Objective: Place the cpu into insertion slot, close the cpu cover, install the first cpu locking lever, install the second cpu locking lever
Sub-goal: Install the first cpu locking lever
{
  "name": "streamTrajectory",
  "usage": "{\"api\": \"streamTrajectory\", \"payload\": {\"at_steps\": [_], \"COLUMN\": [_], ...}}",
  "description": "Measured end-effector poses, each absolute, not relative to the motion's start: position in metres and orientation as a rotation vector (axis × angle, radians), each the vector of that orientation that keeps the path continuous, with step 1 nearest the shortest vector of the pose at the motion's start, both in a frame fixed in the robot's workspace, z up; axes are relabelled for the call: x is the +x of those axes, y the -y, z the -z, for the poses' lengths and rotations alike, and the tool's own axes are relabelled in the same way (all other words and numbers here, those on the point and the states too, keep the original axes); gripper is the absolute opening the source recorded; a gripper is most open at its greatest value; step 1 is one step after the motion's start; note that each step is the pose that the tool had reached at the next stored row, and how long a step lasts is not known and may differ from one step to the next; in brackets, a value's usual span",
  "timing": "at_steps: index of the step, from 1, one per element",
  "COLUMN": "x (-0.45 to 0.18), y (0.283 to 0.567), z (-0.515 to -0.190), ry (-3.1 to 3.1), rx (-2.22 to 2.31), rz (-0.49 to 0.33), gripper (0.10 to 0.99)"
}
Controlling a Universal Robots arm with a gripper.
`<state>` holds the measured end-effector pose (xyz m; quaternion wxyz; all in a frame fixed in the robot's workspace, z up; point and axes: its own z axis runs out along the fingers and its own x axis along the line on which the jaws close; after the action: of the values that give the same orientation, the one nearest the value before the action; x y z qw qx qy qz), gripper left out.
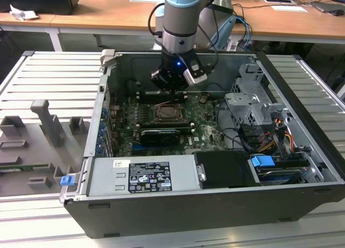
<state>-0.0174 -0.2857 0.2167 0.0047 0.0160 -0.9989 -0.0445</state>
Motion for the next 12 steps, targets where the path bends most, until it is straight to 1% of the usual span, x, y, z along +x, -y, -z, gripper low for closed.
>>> {"api": "streamTrajectory", "payload": {"at_steps": [2, 12], "x": [-0.017, -0.0142], "y": [0.2858, 0.2859], "z": [-0.2163, -0.2083], "ry": [3.128, 3.128], "rx": [0.049, 0.048], "rz": [0.15, 0.148], "gripper": [0.106, 0.106]}}
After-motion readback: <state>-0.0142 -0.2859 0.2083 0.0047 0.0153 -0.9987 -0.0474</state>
